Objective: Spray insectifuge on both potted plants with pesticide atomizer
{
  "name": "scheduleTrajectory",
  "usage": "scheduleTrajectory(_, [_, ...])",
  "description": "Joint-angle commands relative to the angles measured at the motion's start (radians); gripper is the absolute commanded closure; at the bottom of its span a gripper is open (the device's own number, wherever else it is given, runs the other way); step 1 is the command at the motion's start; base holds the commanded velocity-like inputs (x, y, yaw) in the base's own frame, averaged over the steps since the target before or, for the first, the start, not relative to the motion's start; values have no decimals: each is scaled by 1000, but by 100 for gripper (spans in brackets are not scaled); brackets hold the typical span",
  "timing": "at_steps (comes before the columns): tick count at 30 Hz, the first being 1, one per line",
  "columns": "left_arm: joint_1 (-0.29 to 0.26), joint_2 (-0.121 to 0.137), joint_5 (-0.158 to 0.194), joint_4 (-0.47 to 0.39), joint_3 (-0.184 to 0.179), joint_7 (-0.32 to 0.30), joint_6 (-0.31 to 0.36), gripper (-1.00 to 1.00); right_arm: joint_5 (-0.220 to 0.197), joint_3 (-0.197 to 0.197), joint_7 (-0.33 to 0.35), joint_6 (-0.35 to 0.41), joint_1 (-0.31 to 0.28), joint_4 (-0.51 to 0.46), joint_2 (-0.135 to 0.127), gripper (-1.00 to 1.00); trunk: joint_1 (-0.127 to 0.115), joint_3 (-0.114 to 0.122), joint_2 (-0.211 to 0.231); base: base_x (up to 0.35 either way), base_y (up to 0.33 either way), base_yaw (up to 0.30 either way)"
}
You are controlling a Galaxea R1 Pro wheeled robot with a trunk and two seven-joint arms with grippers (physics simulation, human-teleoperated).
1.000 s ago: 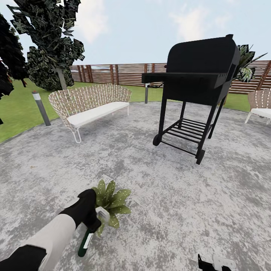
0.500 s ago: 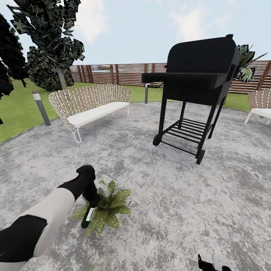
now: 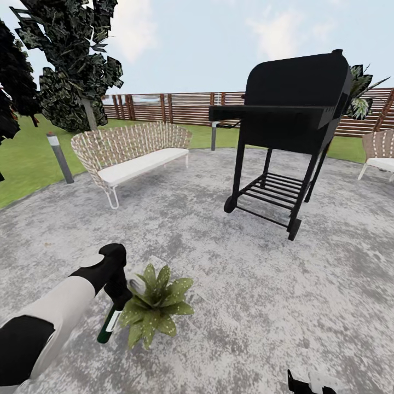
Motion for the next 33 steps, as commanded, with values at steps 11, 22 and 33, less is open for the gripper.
scheduleTrajectory(11, [-2, -1, -7, -13, -3, -9, 11, 100, -4, 9, -6, -2, 0, 0, 0, -100, 0, -1, 0, 189, 112, 0])
scheduleTrajectory(22, [2, 4, -31, 0, -37, -11, 9, 100, -4, 9, -6, -2, 0, 0, 0, -100, 0, -1, 0, -166, 0, 0])
scheduleTrajectory(33, [-5, 40, -24, -5, -58, -108, -93, 100, -4, 9, -6, -2, 0, 0, 0, -100, 0, -1, 0, -2, 0, 0])
